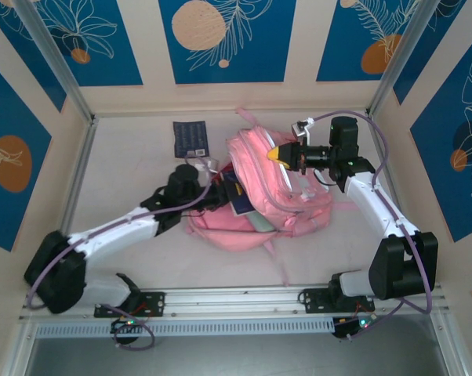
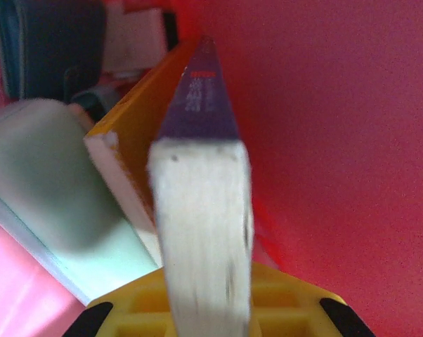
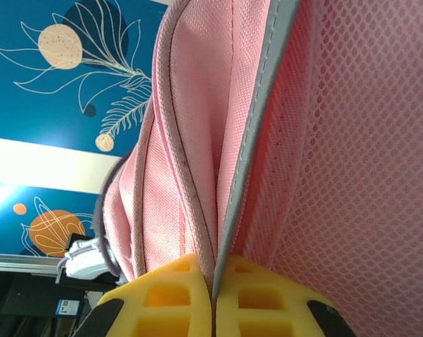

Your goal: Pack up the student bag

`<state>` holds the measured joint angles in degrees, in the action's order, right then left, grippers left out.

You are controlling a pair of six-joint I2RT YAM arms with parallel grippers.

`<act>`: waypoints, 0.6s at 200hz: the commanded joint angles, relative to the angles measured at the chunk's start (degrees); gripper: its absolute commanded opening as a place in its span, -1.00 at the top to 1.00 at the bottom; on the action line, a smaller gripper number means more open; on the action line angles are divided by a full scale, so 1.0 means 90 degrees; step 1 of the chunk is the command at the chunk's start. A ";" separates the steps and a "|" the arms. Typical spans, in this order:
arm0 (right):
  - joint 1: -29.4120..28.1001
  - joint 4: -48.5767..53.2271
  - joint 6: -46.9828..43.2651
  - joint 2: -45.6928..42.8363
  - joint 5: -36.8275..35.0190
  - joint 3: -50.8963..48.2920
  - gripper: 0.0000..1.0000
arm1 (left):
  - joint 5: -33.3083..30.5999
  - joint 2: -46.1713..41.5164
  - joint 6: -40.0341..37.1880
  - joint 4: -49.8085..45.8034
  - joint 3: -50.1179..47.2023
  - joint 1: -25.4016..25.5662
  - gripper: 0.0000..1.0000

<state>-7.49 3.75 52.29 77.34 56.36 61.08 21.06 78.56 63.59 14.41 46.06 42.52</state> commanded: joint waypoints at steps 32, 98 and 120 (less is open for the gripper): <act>-0.0018 -0.0911 0.0365 -0.0495 0.0174 -0.0178 1.00 | -0.0335 0.2072 0.0248 0.0994 0.1707 0.0513 1.00; 0.0034 -0.0763 0.0372 -0.0746 -0.0883 -0.0453 1.00 | -0.0236 0.3143 0.0595 0.0489 0.2804 0.0651 0.29; 0.0270 -0.0659 0.0351 -0.0975 -0.1205 -0.0585 1.00 | -0.0222 0.2789 0.0535 0.0176 0.2496 0.0575 -0.07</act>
<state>-7.09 -0.56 55.31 72.84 48.36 56.34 18.15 106.67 68.62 17.34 69.84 47.81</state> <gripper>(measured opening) 0.063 0.461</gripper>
